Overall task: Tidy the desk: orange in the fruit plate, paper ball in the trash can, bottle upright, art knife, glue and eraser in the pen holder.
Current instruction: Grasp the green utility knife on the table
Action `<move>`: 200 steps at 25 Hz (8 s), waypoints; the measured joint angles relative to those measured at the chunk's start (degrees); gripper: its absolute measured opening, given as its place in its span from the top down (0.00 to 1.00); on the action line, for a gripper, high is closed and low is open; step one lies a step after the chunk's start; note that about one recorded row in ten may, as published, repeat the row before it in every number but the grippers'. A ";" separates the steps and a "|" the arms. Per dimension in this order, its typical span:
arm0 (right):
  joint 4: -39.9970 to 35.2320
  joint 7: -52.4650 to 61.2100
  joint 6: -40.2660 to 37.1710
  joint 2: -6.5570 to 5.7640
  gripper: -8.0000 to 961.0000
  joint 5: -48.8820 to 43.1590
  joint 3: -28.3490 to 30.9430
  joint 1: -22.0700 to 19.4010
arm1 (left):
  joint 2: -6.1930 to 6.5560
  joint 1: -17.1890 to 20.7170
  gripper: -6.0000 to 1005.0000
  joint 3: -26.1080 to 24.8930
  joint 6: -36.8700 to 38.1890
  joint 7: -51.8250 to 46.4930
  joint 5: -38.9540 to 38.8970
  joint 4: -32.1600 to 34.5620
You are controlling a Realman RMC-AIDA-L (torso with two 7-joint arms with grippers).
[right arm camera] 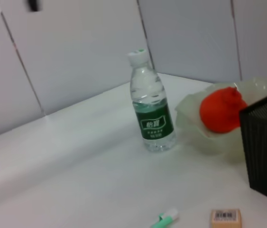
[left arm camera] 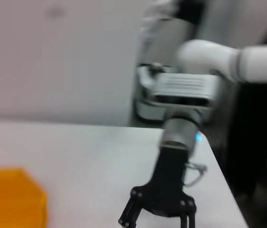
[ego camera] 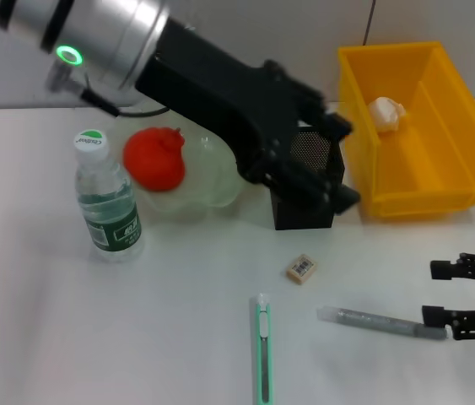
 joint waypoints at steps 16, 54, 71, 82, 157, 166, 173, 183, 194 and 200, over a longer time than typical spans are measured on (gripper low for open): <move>1.18 14.48 1.17 -2.12 0.14 -0.14 2.54 1.47 | -0.38 -1.92 0.19 14.15 -0.55 49.66 8.79 3.09; 0.76 16.33 3.17 -2.47 0.14 -0.02 3.77 3.97 | -0.62 -1.16 0.21 58.93 -20.38 57.82 21.39 5.57; -0.07 13.96 2.02 -2.33 0.14 -0.31 3.73 3.83 | -0.62 -1.98 0.32 69.72 -26.35 51.20 22.34 6.96; -0.07 13.97 1.93 -2.47 0.14 -0.53 3.68 3.61 | -0.62 -5.58 0.32 70.08 -27.75 50.37 18.39 2.53; 0.05 12.62 2.58 -1.27 0.14 -1.19 1.31 7.36 | -0.62 -9.52 0.45 73.37 -34.68 43.67 11.27 -15.34; 0.13 12.69 2.58 -1.27 0.14 -1.19 1.31 7.96 | -0.62 -9.31 0.49 73.22 -34.73 45.72 10.67 -16.91; 0.52 12.69 3.13 -1.25 0.14 -1.19 1.31 8.04 | -0.62 -8.61 0.51 73.32 -35.23 46.91 10.30 -16.59; 0.46 12.99 3.19 -1.18 0.14 -1.19 1.31 8.29 | -0.62 -8.54 0.54 73.69 -35.54 48.53 10.25 -16.23; 0.19 13.03 3.20 -0.61 0.14 -1.19 1.31 8.39 | -0.62 -8.28 0.57 74.14 -35.79 49.58 10.10 -16.61; 0.15 13.03 3.19 -0.55 0.14 -1.20 1.31 8.39 | -0.62 -8.08 0.58 74.62 -35.79 49.54 10.16 -16.08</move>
